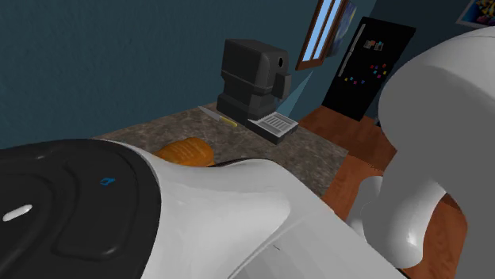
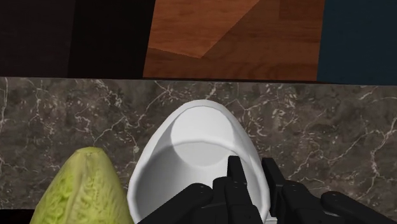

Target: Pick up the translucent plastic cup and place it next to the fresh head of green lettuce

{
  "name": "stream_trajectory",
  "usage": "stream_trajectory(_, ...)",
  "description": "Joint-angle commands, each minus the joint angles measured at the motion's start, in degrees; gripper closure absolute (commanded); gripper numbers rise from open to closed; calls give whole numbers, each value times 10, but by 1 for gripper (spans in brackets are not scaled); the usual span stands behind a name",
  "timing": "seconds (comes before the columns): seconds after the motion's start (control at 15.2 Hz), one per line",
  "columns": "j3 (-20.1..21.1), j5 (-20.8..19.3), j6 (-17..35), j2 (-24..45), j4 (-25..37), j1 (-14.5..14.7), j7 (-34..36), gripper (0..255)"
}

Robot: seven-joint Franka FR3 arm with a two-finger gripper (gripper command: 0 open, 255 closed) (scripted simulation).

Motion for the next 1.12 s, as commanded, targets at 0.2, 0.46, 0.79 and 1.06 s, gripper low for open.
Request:
stream_trajectory(0.2,-2,-11,38,13,-30,3,5,255)
stream_trajectory(0.46,-4,-23,67,26,-50,6,12,255)
stream_trajectory(0.79,-8,-43,102,47,-73,13,23,255)
stream_trajectory(1.06,-14,-61,129,66,-88,20,34,255)
